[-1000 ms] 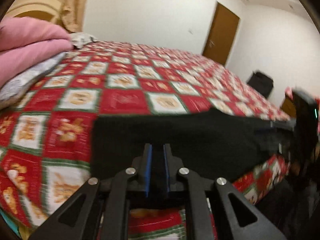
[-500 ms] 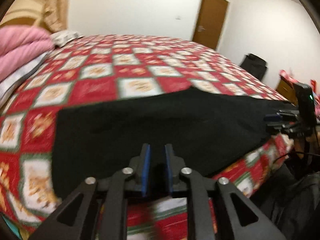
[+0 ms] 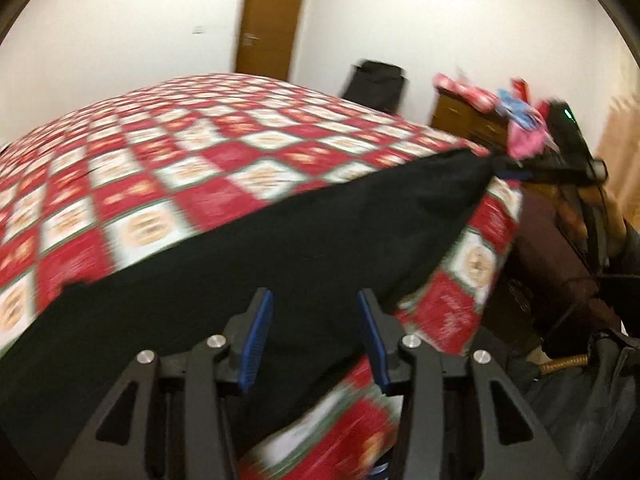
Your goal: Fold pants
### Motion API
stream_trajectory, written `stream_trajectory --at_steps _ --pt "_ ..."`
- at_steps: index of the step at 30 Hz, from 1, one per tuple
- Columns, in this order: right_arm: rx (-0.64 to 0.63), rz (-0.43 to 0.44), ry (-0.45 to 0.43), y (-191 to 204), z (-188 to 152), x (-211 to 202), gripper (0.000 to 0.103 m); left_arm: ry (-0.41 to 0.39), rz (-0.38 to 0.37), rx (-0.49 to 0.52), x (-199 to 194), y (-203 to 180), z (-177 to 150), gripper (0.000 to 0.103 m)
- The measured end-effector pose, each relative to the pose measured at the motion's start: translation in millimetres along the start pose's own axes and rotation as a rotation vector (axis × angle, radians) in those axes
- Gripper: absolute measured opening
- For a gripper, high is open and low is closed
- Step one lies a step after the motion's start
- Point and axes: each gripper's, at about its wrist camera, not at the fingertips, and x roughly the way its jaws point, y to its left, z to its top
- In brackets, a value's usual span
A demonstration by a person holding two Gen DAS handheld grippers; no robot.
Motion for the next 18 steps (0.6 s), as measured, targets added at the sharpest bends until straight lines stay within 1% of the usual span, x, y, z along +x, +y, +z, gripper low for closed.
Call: stream_trajectory --at_steps 2,5,7,10,11,12,13,15,16,17,18 --pt "0.064 0.013 -0.019 -19 1 -3 0.061 0.035 -0.029 0.044 17 -18 6 0.046" --pt "0.139 0.036 -0.03 -41 2 -2 0.061 0.093 -0.04 0.101 41 -35 7 0.046" --pt "0.181 0.056 -0.039 -53 2 1 0.061 0.131 -0.036 0.095 50 -34 4 0.046" --pt "0.237 0.092 -0.049 -67 6 6 0.061 0.159 -0.029 0.081 53 -29 -5 0.046" --pt "0.251 0.105 -0.053 -71 8 7 0.059 0.161 -0.018 0.084 54 -29 -7 0.046" --pt "0.262 0.119 -0.053 -74 9 8 0.055 0.158 -0.017 0.086 53 -28 -9 0.045" --pt "0.276 0.137 -0.053 -77 10 9 0.053 0.156 -0.02 0.083 52 -28 -9 0.045" --pt "0.319 0.175 -0.053 -85 15 15 0.045 0.158 -0.024 0.072 53 -27 -9 0.045" --pt "0.335 0.175 -0.056 -86 17 18 0.041 0.158 -0.032 0.063 56 -27 -8 0.045" --pt "0.353 0.17 -0.062 -90 21 20 0.024 0.159 -0.044 0.046 59 -24 -7 0.045" --pt "0.358 0.164 -0.065 -90 26 22 0.011 0.158 -0.049 0.034 60 -22 -6 0.045"
